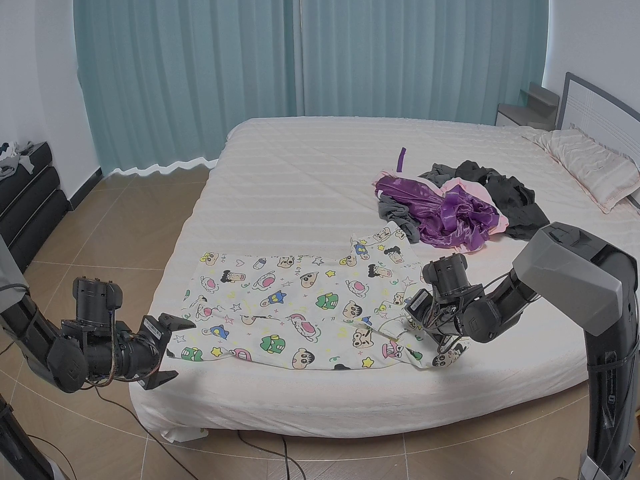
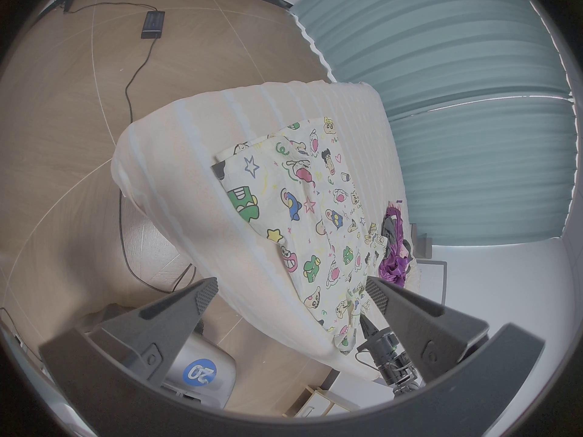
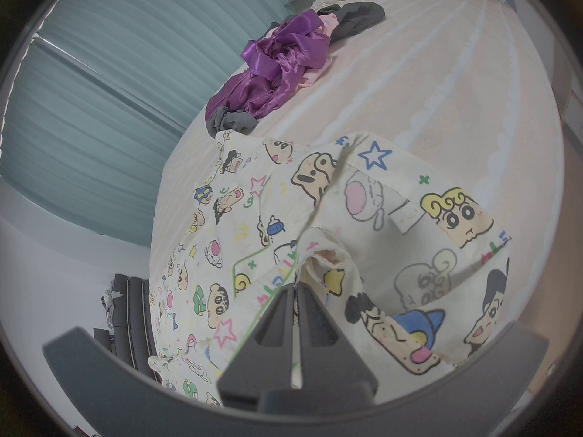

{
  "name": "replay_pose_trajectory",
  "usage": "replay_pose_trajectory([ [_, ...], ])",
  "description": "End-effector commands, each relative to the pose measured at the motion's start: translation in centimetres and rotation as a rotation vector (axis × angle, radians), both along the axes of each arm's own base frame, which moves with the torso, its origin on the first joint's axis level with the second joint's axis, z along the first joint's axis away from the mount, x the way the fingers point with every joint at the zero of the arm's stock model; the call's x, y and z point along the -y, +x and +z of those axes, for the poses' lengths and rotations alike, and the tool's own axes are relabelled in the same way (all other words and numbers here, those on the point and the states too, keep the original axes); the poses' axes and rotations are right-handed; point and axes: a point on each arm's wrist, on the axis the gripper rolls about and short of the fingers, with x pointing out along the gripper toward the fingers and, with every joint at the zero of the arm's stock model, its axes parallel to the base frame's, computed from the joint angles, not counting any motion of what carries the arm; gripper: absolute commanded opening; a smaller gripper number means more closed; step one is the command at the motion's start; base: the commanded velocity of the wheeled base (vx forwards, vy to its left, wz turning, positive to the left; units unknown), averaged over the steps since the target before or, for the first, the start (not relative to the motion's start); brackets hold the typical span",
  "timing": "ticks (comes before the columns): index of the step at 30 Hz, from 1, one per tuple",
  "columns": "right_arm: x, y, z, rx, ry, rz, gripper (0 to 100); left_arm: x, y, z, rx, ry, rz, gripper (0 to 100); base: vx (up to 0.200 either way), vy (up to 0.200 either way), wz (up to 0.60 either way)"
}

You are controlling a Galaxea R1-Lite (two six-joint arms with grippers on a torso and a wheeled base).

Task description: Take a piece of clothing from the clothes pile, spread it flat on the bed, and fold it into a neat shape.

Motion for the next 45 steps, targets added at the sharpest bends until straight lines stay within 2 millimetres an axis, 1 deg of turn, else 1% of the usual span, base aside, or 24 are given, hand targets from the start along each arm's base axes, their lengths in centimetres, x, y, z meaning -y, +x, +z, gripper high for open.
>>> replay_pose_trajectory([
  [1,0.2,-0.1,-0.2,-0.010,-0.002,-0.004,0,0.0,0.0,-0.3,-0.011,0.000,-0.001,100,0.000,0.000,0.00],
  [6,0.5,-0.1,0.6,0.003,0.002,-0.013,0,0.0,0.0,-0.4,-0.014,0.000,-0.001,100,0.000,0.000,0.00],
  [7,0.7,-0.3,1.5,0.017,0.001,-0.020,0,0.0,0.1,-0.5,-0.017,0.001,0.000,100,0.000,0.000,0.00],
  [9,0.9,-0.8,2.6,0.025,-0.001,-0.020,0,0.0,0.1,-0.5,-0.017,0.001,0.000,100,0.000,0.000,0.00],
  [11,1.1,-1.4,4.1,0.031,0.001,-0.020,0,0.0,0.0,-0.5,-0.019,0.001,0.000,100,0.000,0.000,0.00],
  [12,1.2,-1.6,4.5,0.032,0.002,-0.020,0,0.0,0.0,-0.5,-0.019,0.001,0.000,100,0.000,0.000,0.00],
  [13,1.2,-1.6,4.5,0.032,0.002,-0.020,0,0.0,0.0,-0.5,-0.019,0.001,0.000,100,0.000,0.000,0.00],
  [14,1.4,-2.1,5.6,0.041,0.005,-0.020,0,0.0,0.0,-0.5,-0.021,0.002,-0.001,100,0.000,0.000,0.00],
  [15,1.4,-2.1,5.6,0.041,0.005,-0.020,0,0.0,0.0,-0.5,-0.021,0.002,-0.001,100,0.000,0.000,0.00],
  [16,1.6,-2.5,6.2,0.043,0.007,-0.019,0,0.0,0.0,-0.5,-0.021,0.002,-0.002,100,0.000,0.000,0.00],
  [17,1.6,-2.6,6.3,0.045,0.008,-0.019,0,0.0,0.0,-0.5,-0.021,0.002,-0.001,100,0.000,0.000,0.00],
  [18,1.7,-3.3,6.9,0.047,0.009,-0.013,0,0.0,0.0,-0.5,-0.021,0.002,-0.001,100,0.000,0.000,0.00],
  [22,1.5,-4.5,7.7,0.051,0.009,0.006,0,0.0,0.0,-0.5,-0.021,0.002,-0.001,100,0.000,0.000,0.00],
  [26,1.5,-5.8,9.3,0.049,0.001,0.024,0,0.0,0.0,-0.5,-0.021,0.002,-0.001,100,0.000,0.000,0.00],
  [29,1.3,-6.3,10.5,0.047,-0.004,0.039,0,0.0,0.0,-0.7,-0.027,0.003,-0.001,100,0.000,0.000,0.00],
  [31,1.2,-6.4,10.8,0.047,-0.004,0.042,0,0.0,0.0,-0.7,-0.027,0.003,-0.001,100,0.000,0.000,0.00],
  [32,0.8,-6.4,11.7,0.063,0.001,0.053,0,0.0,0.0,-0.8,-0.029,0.004,0.000,100,0.000,0.000,0.00],
  [34,0.6,-6.1,12.1,0.068,-0.002,0.059,0,0.0,0.0,-0.8,-0.032,0.004,0.000,100,0.000,0.000,0.00],
  [36,0.4,-5.4,12.6,0.077,0.002,0.057,0,0.0,-0.1,-0.9,-0.035,0.003,-0.002,100,0.000,0.000,0.00],
  [38,-0.1,-4.3,13.1,0.077,0.002,0.054,0,0.0,-0.2,-1.0,-0.039,0.005,-0.003,100,0.000,0.000,0.00],
  [40,-0.2,-3.8,13.2,0.057,-0.007,0.050,0,0.0,-0.2,-1.0,-0.042,0.006,-0.002,100,0.000,0.000,0.00],
  [42,-0.3,-4.0,13.2,0.036,-0.015,0.056,0,0.0,-0.2,-1.1,-0.043,0.007,-0.003,100,0.000,0.000,0.00],
  [45,-0.7,-4.9,13.0,-0.002,-0.033,0.077,0,0.0,-0.1,-1.3,-0.046,0.013,0.002,100,0.000,0.000,0.00],
])
